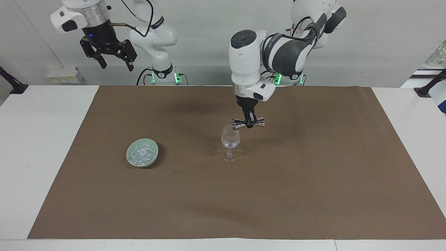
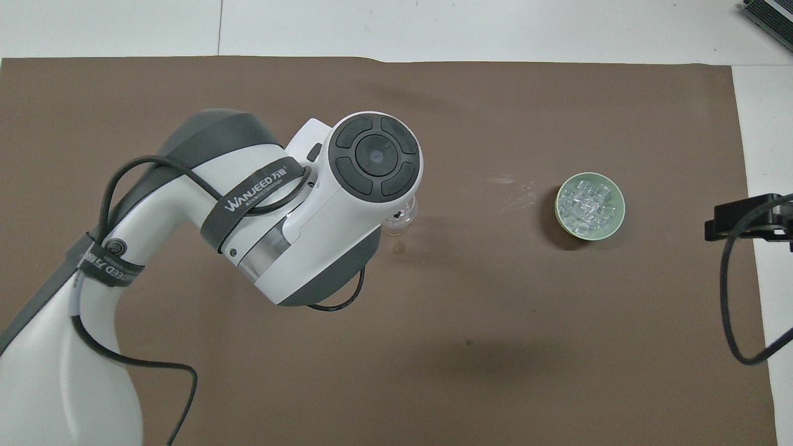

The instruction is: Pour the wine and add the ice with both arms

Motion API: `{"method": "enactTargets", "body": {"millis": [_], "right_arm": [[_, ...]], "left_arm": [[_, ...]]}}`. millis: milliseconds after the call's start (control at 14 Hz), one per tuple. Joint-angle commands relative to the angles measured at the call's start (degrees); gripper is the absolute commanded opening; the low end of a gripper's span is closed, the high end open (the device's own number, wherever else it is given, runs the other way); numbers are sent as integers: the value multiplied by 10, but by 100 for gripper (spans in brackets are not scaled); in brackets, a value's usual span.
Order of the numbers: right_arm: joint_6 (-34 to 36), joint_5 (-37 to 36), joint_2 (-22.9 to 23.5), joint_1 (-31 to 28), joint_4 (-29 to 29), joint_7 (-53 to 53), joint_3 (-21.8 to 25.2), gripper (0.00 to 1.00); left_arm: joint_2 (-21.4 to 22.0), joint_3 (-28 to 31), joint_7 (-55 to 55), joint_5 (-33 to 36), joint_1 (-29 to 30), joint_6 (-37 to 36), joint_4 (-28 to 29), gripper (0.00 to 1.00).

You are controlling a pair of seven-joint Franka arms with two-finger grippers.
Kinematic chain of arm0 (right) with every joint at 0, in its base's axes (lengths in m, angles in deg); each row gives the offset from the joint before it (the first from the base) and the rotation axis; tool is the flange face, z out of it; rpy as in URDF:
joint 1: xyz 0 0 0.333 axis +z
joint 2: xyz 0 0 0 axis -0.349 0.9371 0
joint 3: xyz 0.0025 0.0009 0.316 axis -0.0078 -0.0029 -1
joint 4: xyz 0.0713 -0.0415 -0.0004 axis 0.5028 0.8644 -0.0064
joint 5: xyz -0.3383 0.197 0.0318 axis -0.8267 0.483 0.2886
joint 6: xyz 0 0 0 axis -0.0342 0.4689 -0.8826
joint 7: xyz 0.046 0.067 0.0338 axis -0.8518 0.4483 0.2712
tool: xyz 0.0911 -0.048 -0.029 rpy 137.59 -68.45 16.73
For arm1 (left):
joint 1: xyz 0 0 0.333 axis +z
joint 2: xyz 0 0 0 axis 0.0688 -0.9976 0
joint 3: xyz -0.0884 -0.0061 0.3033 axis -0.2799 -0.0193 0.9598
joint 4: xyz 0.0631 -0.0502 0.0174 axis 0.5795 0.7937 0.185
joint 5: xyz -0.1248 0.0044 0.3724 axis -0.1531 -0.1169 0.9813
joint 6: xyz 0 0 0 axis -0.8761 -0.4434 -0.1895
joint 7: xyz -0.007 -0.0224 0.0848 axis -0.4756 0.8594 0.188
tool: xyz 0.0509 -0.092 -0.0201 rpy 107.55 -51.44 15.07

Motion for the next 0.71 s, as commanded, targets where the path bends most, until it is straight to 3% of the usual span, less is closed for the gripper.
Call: {"method": "enactTargets", "body": {"millis": [0,285,641], "right_arm": [[-9,0,-5,-5,5,13,-2,100],[-9,1,-5,-7,5,13,-2,100],[-9,1,-5,-7,5,12,-2,100]], "left_arm": [[-14,-7,5,14,-10,-17,-26,0],[-9,-17,-28,-1,-4,-23,-26,0],[11,-4,-116,-95,19,-24,-26,0]]}}
